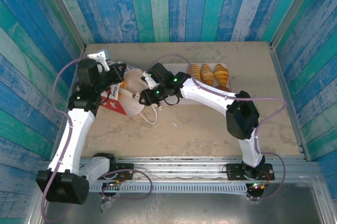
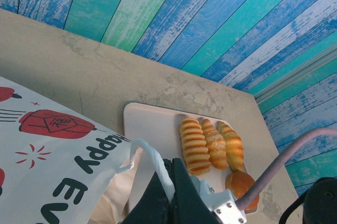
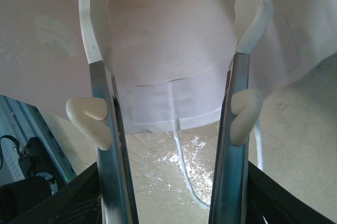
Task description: Take the fake bread out of the paper bag
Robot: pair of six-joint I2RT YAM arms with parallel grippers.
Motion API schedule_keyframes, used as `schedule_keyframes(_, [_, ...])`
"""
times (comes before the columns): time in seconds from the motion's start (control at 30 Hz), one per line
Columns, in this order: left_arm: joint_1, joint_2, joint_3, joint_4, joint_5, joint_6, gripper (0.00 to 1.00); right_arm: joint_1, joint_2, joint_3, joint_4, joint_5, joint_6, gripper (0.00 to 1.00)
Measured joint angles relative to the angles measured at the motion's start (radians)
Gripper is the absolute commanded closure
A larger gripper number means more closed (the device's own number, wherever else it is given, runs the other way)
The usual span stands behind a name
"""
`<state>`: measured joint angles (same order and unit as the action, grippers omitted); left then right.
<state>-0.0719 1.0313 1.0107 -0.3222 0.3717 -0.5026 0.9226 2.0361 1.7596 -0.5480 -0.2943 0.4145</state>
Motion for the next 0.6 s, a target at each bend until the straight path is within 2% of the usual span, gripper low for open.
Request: schedule_keyframes(0.6, [0.0, 0.005, -0.004, 0.015, 0.024, -0.001, 1.0, 0.037, 0.144, 0.106, 0.035, 0.064, 0.103, 0.35])
